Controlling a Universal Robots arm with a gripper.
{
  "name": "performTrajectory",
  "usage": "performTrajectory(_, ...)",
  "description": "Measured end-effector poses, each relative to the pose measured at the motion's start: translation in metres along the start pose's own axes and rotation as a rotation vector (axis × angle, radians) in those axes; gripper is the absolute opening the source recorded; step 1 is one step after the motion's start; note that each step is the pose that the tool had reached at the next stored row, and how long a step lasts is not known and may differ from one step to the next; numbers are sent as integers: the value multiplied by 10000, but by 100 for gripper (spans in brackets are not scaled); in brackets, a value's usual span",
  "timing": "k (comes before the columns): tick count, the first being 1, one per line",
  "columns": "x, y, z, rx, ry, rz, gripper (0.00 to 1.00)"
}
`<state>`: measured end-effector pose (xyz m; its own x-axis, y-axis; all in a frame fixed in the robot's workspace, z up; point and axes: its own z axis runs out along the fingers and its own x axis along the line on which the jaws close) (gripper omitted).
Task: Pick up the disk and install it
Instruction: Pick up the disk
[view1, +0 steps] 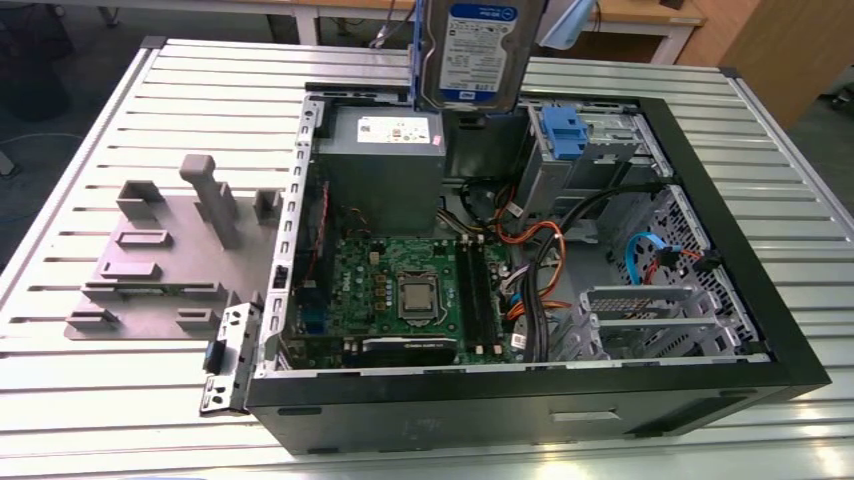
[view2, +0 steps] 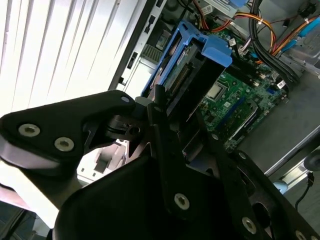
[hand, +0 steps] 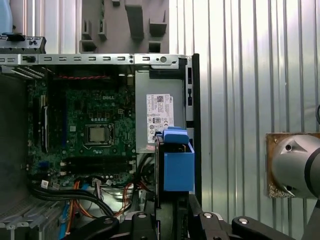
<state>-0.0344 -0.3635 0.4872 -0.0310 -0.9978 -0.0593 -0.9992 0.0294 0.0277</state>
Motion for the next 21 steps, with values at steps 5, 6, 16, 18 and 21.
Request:
performTrajectory(5, 43, -8, -2, 1, 5, 1, 35)
performTrajectory(6, 43, -8, -3, 0, 6, 2, 35)
performTrajectory(16, 60, -12, -5, 0, 8, 0, 35)
performTrajectory(18, 82, -17, -5, 0, 7, 1, 35)
performTrajectory(21, 128, -27, -8, 1, 7, 1, 35)
